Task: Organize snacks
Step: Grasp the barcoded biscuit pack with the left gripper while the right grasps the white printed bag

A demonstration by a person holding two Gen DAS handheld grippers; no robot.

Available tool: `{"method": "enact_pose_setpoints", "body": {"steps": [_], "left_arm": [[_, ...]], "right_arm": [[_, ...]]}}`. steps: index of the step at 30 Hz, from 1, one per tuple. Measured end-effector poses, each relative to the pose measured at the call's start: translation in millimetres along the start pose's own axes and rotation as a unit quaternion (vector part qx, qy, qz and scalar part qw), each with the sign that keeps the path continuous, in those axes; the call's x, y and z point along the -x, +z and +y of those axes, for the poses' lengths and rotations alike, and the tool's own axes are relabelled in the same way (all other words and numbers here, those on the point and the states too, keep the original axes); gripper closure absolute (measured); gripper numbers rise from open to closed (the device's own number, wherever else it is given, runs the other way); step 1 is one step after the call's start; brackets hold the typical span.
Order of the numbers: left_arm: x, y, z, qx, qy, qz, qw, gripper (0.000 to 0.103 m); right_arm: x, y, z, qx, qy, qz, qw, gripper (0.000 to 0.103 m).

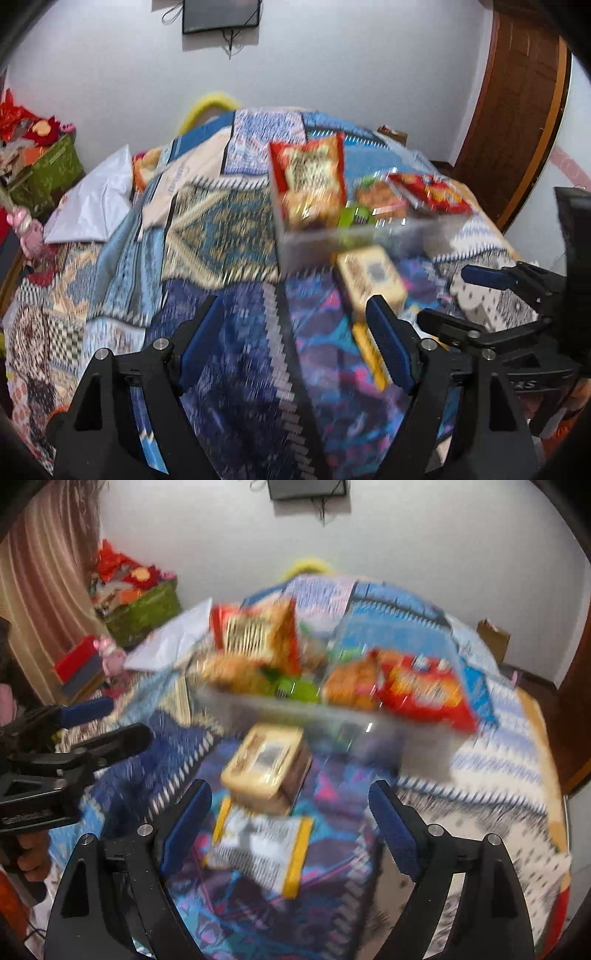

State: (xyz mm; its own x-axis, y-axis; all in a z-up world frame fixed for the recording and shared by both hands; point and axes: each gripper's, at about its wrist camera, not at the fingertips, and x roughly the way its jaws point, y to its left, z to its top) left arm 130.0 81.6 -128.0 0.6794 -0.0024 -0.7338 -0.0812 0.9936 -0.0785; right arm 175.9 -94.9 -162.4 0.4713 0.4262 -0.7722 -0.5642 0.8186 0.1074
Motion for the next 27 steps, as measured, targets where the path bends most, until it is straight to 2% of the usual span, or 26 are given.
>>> {"method": "enact_pose_setpoints", "body": {"steps": [6,9,11,16,18,27], "left_arm": [[-3,-33,9,0.014,0.002,0.027,0.9995,0.024],[-5,-42,11,0.023,-0.003,0.035,0.9991,0.024],[-6,-45,10,0.026,-0.004,0.039,0.9989,0.024],[-9,-44,4,0.028,-0.012,0.042,0.9987,0.024],[-10,-41,-1,0.026,-0.016,0.042,0.9986,0.024],[-29,-18,-36,0.011,-0.029,0.045,0.9985,0.024]], "right_arm": [[-42,-16,7,-0.014,0.029,0.072,0.997,0.018],[-52,-19,18,0.008,0.012,0.078,0.997,0.015],[-51,-21,23,0.019,0.002,0.077,0.997,0.017],[-44,-24,19,0.020,0.007,0.063,0.998,0.042],[-39,-28,13,0.013,0.014,0.059,0.998,0.048],[-1,-42,-23,-0.027,0.021,0.022,0.999,0.052]]}}
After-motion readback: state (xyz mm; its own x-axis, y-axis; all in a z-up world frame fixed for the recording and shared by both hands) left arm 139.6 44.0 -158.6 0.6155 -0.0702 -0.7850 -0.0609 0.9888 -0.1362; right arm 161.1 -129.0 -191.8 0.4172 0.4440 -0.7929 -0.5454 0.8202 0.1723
